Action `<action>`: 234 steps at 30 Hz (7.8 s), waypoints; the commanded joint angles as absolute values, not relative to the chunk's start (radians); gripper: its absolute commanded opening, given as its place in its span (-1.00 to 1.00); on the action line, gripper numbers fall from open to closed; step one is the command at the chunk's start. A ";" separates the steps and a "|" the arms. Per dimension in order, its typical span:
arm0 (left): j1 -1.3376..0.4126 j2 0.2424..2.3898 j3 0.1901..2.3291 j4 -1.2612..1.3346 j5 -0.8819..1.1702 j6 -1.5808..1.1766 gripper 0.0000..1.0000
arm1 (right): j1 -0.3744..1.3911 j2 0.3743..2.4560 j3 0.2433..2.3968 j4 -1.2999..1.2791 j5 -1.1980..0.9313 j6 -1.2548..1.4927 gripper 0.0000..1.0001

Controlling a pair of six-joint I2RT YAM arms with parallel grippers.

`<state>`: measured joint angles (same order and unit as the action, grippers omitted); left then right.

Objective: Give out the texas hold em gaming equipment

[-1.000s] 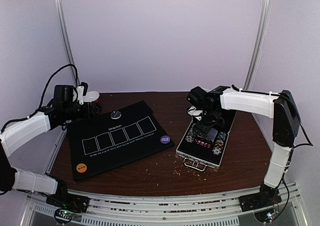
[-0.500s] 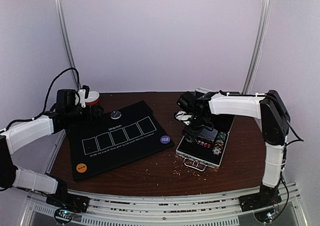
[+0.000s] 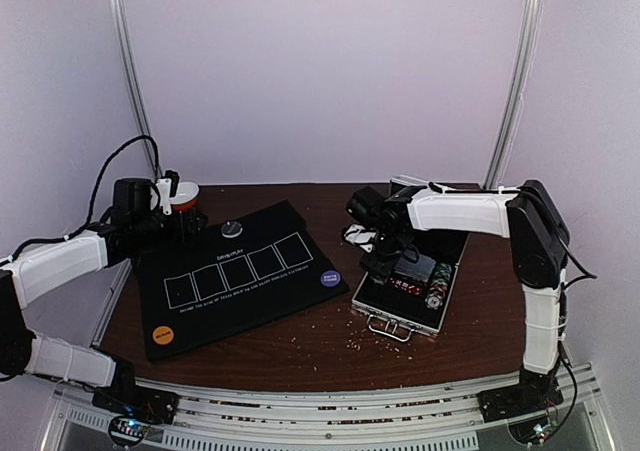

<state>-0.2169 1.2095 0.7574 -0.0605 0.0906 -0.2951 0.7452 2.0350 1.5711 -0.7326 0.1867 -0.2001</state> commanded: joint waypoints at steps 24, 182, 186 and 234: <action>-0.211 1.215 0.755 -0.028 0.103 -0.294 0.74 | 0.803 2.104 1.576 -0.818 0.297 -0.195 0.13; -0.933 1.555 1.057 -0.184 0.082 0.498 -1.00 | 0.845 1.875 1.352 -0.101 -0.883 0.687 -1.00; -0.932 1.545 1.036 -0.189 0.079 0.536 -0.36 | 0.845 1.870 1.357 -0.109 -0.887 0.680 -1.00; -0.927 1.471 0.952 -0.062 0.118 0.525 -1.00 | 0.836 1.851 1.264 0.075 -0.922 0.796 -0.83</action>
